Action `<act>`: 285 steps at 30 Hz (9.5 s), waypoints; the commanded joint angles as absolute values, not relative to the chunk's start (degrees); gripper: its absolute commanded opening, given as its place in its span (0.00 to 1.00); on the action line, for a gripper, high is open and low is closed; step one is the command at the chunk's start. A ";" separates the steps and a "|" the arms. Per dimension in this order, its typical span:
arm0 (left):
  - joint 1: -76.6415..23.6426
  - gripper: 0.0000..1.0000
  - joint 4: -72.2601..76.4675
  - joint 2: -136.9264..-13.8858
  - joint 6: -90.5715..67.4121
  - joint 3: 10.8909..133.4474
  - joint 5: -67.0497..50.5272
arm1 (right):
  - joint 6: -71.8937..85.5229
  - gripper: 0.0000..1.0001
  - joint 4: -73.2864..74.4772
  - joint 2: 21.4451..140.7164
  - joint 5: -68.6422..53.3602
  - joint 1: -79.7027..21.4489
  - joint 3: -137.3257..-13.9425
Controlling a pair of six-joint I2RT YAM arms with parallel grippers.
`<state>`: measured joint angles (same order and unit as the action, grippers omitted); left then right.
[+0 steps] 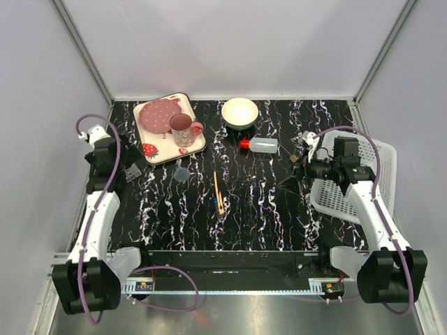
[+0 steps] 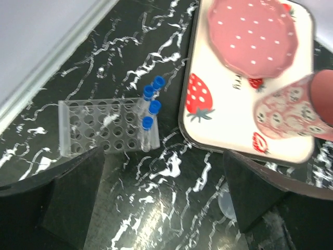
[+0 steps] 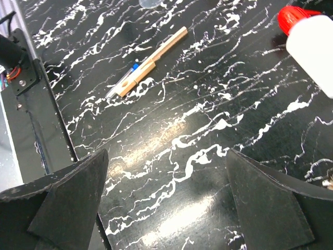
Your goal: Organize the chemistry lab equipment
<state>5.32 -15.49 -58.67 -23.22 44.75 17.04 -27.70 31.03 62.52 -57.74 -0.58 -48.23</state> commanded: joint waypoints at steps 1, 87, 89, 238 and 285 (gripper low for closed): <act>8.87 0.99 -19.33 -53.88 -26.01 46.06 -2.92 | -31.80 1.00 37.60 60.73 -51.87 -0.35 -54.38; -61.44 0.61 -42.81 -95.89 -56.51 59.50 21.80 | -28.56 1.00 43.68 54.49 -50.01 4.04 -51.33; -60.56 0.58 -42.54 -95.98 -56.25 59.06 21.45 | -28.39 1.00 43.59 54.41 -50.01 4.04 -51.33; -41.75 0.31 0.97 -70.58 -54.32 49.22 -32.60 | -25.84 0.14 37.35 75.41 -55.81 -29.18 -59.24; 11.95 0.07 -20.92 -71.10 -23.55 56.95 16.18 | -34.63 1.00 38.23 71.63 -48.87 -15.29 -56.78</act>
<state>9.39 -27.22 -68.86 -24.21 52.42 16.99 -33.01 40.07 73.12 -48.97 -15.38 -56.84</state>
